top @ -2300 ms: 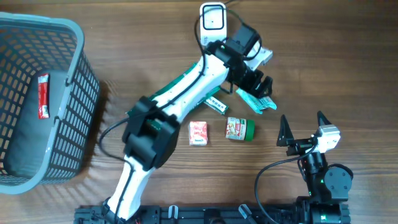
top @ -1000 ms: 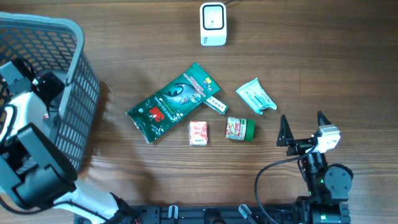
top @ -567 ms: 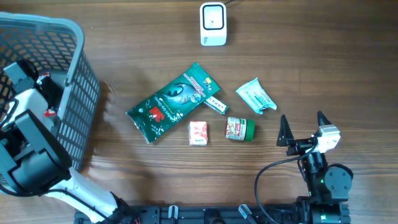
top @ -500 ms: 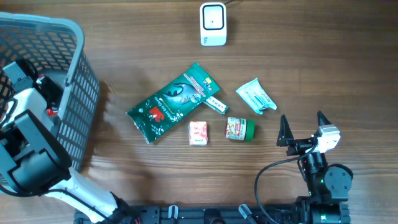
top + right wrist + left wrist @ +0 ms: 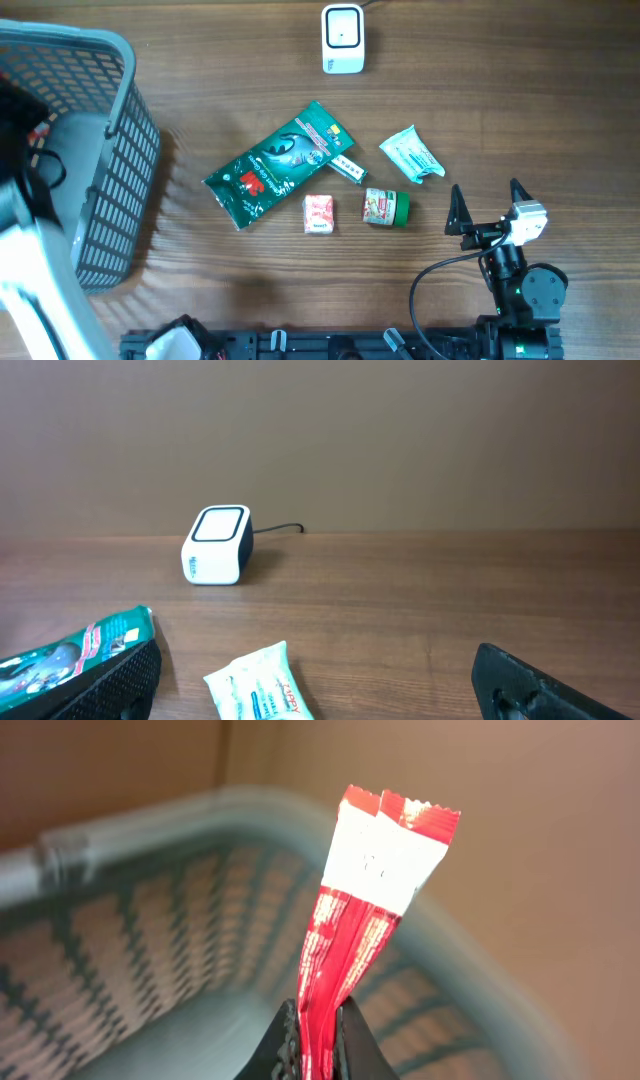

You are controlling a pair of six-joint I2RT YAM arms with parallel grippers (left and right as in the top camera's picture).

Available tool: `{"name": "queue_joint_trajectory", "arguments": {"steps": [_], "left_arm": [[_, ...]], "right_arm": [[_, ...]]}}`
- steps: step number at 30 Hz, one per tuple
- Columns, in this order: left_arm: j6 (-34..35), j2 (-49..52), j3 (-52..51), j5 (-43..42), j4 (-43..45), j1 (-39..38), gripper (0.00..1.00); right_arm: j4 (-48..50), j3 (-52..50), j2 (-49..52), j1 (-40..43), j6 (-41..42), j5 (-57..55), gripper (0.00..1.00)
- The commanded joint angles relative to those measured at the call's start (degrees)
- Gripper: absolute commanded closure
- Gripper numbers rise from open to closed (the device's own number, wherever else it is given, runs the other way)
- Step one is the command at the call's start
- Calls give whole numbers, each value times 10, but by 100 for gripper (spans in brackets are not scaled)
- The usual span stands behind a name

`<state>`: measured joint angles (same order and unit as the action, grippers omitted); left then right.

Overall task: Scan the item barcode
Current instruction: 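Reach into the basket and grasp the red sachets, then drop the red sachets on the table and retract the left arm to rest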

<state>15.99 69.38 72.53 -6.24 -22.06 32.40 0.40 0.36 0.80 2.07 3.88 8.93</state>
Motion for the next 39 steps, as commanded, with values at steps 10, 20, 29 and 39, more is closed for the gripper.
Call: {"name": "queue_joint_trajectory", "arguments": {"steps": [10,20,29,39], "left_arm": [[72,69,-50,-7,-167,-543,96],[401,294,-51,102,-199,-622,96],[199,156,213,378,-158,-589,0],[-226,41,394,623,-34,-586,0]], "right_arm": [[2,-1,-2,1,6,-1,0],[2,-1,-2,1,7,-1,0],[2,-1,-2,1,6,-1,0],[2,-1,-2,1,6,-1,0]]}}
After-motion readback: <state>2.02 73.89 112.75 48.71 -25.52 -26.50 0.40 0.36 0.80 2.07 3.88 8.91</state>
